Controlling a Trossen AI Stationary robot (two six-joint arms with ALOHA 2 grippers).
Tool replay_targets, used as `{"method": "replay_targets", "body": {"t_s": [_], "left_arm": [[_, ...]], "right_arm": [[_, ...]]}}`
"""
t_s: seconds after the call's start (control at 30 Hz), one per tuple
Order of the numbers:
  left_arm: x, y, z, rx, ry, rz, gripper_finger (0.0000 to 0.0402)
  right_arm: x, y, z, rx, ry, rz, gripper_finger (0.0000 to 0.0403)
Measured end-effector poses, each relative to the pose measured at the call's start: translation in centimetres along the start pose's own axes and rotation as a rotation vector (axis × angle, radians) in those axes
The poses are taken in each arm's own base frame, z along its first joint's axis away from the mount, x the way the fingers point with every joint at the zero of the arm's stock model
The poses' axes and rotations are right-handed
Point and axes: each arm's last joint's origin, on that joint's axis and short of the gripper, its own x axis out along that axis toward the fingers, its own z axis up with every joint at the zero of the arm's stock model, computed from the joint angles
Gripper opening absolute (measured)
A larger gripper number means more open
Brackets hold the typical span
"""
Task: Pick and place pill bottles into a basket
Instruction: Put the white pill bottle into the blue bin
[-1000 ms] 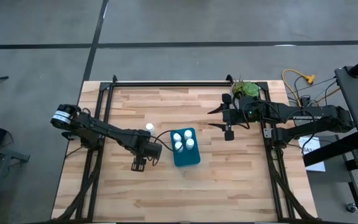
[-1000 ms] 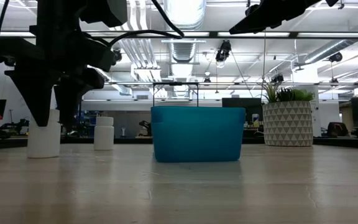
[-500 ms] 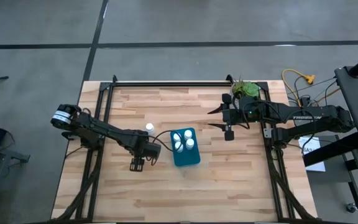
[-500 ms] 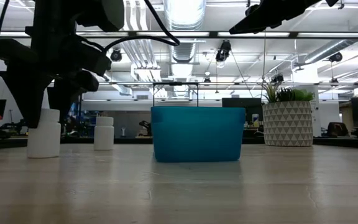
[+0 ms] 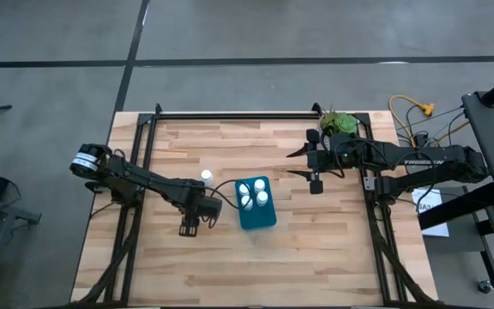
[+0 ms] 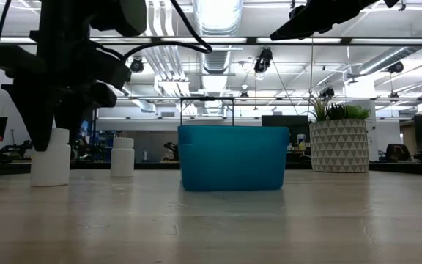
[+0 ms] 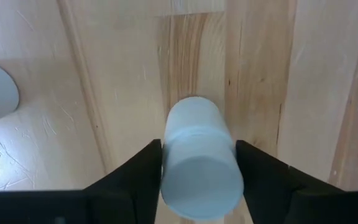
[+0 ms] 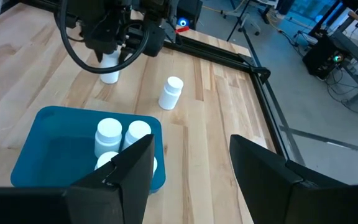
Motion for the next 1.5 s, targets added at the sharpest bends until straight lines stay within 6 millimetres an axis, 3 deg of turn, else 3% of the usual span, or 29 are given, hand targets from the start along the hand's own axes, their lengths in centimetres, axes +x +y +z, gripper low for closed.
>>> {"method": "replay_targets", "body": {"t_s": [0.07, 0.57, 0.8, 1.2, 1.5], "left_arm": [[0.0, 0.0, 0.0, 0.0, 0.0, 0.0, 0.0148], [-1.0, -0.1, 0.7, 0.001, -0.04, -0.007, 0.0144], [-2.7, -0.3, 1.7, 0.018, -0.112, -0.012, 0.0144], [-5.6, -0.9, 5.0, 0.111, -0.438, -0.045, 0.0144], [-7.4, -1.0, 5.7, 0.111, -0.505, -0.053, 0.0144]], "right_arm": [[0.0, 0.0, 0.0, 0.0, 0.0, 0.0, 0.0203], [0.0, -0.1, 0.2, -0.016, -0.018, -0.007, 0.0203], [0.0, -0.1, 0.3, -0.019, -0.031, -0.012, 0.0203], [0.0, -0.2, 0.6, -0.01, -0.06, -0.022, 0.0203], [0.0, -0.2, 0.6, -0.007, -0.062, -0.022, 0.0203]]}}
